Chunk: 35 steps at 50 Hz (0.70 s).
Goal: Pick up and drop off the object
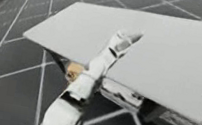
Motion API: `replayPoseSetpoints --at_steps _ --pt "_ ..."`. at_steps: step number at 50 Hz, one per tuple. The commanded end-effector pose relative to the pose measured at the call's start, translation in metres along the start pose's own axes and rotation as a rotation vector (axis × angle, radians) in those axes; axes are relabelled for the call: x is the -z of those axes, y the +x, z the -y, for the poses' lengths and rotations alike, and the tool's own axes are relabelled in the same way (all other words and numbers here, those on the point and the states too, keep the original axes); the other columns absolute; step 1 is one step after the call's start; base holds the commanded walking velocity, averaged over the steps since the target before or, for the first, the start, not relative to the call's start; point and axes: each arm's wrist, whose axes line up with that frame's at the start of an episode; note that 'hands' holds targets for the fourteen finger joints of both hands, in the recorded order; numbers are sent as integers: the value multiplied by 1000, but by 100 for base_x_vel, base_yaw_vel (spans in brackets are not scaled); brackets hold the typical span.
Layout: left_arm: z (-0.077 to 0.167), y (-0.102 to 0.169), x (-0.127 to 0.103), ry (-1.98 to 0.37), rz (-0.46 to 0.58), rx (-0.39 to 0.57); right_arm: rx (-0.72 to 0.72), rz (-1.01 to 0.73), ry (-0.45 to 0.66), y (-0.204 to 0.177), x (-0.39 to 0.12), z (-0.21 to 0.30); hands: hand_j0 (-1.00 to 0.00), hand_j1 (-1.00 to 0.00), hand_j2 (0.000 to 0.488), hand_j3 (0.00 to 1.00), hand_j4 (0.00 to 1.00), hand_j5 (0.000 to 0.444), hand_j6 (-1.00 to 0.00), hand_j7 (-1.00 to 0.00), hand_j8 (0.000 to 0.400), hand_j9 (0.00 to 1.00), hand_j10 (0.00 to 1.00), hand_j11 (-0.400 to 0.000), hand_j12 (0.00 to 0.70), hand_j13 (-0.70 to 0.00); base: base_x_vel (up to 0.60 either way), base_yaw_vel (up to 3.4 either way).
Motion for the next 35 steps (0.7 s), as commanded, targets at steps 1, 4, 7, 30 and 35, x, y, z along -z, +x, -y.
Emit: replayPoseSetpoints --at_steps 1,4,7,30,35 --pt "149 77 85 60 -136 334 198 317 309 166 -198 60 0 0 0 1000 1000 0 0 0 0 1000 1000 -400 0 -700 0 -26" --pt "199 37 118 49 -211 489 186 485 403 129 -295 113 0 0 0 1000 1000 0 0 0 0 1000 1000 -400 0 -700 0 -48" --pt "232 4 137 35 -274 592 223 594 439 77 -358 161 0 0 0 1000 1000 0 0 0 0 1000 1000 -400 0 -700 0 -72" --pt "326 -212 339 166 -824 1000 712 1037 669 -229 -473 565 0 0 0 1000 1000 0 0 0 0 1000 1000 -400 0 -700 0 -152" --pt "318 -248 349 161 -841 1052 718 1087 691 -273 -473 596 0 0 0 1000 1000 0 0 0 0 1000 1000 -400 0 -700 0 -224"
